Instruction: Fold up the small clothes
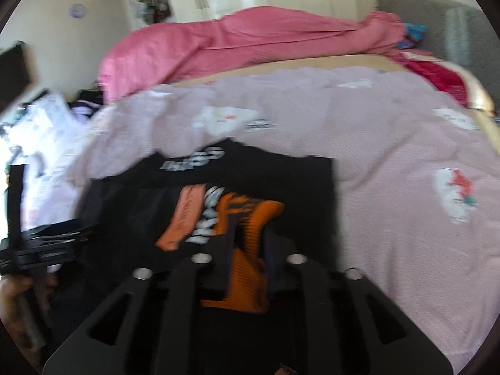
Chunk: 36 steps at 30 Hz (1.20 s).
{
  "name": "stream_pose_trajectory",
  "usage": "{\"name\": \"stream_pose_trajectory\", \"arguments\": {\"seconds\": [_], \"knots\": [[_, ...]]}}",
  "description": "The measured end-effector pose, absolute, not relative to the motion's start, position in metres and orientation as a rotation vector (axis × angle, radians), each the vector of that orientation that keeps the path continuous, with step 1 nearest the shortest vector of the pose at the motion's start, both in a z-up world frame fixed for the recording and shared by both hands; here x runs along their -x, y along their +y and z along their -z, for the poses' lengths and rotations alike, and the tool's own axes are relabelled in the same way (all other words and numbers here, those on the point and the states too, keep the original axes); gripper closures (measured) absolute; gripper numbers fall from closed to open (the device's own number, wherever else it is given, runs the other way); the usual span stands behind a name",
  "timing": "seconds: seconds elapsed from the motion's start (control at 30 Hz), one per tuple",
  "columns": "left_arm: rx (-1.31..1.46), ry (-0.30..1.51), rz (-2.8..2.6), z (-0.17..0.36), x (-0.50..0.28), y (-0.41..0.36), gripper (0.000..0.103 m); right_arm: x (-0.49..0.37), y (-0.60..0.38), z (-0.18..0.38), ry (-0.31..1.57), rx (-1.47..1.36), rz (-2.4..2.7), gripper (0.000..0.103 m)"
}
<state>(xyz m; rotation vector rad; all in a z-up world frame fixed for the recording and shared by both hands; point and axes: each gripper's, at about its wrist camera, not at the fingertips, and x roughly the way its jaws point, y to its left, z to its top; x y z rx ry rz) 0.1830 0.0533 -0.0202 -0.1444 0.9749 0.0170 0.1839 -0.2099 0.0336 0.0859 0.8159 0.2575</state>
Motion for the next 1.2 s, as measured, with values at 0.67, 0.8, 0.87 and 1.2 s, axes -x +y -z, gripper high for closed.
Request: {"name": "stream_pose_trajectory", "arguments": {"seconds": [0.67, 0.8, 0.87, 1.2], "knots": [[0.112, 1.060, 0.040, 0.032, -0.187, 0.044, 0.011, -0.161, -0.150, -0.034, 0.819, 0.033, -0.460, 0.054], [0.087, 1.054, 0.037, 0.034, -0.185, 0.040, 0.011, -0.166, -0.150, -0.030, 0.846, 0.007, -0.492, 0.048], [0.088, 1.051, 0.038, 0.034, -0.184, 0.040, 0.011, -0.173, -0.153, -0.024, 0.877, 0.010, -0.483, 0.046], [0.096, 1.041, 0.043, 0.034, -0.178, 0.043, 0.011, -0.186, -0.177, 0.006, 0.971, -0.015, -0.414, 0.048]]}}
